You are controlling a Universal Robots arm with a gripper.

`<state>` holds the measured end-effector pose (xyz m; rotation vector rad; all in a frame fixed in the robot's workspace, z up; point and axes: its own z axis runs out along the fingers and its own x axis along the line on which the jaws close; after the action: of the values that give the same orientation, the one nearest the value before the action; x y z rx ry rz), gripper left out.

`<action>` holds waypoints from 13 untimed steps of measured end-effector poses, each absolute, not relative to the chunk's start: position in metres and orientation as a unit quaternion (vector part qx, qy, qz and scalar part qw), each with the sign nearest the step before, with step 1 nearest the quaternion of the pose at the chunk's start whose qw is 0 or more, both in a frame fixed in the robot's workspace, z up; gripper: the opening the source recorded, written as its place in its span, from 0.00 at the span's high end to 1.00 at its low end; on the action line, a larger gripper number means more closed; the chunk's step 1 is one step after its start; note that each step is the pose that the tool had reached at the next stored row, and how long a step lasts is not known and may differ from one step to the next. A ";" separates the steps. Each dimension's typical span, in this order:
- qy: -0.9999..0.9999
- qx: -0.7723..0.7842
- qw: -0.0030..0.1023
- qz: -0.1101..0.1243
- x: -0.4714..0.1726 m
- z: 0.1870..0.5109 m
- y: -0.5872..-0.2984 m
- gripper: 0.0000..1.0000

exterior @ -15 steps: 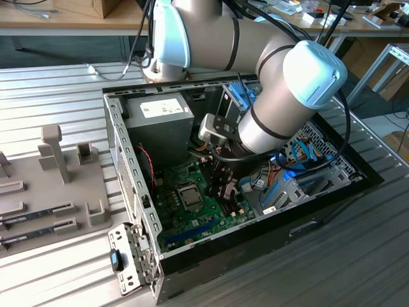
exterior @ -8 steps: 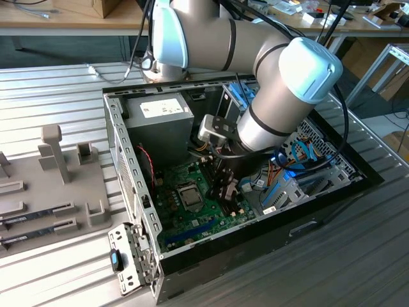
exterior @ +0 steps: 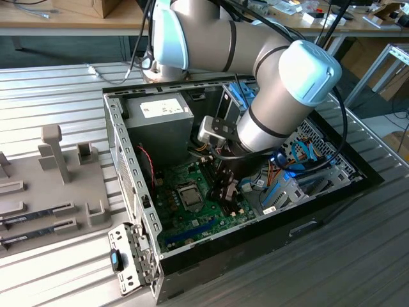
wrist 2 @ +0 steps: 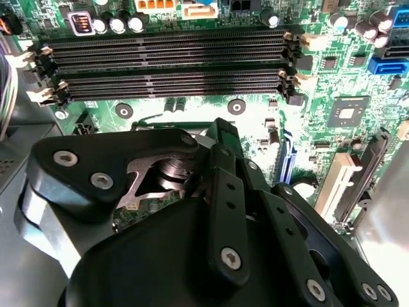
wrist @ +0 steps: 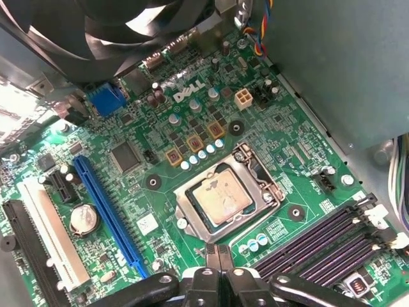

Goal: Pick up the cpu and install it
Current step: 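Install the first cpu locking lever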

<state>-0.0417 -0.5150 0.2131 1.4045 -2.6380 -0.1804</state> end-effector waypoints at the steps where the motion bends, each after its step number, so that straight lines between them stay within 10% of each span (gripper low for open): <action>1: -0.879 0.468 0.074 -0.060 -0.041 0.212 -0.515 0.89; 13: -0.879 0.468 0.075 -0.061 -0.034 0.202 -0.515 0.89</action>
<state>-0.0339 -0.5151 0.2023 1.4031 -2.6355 -0.1825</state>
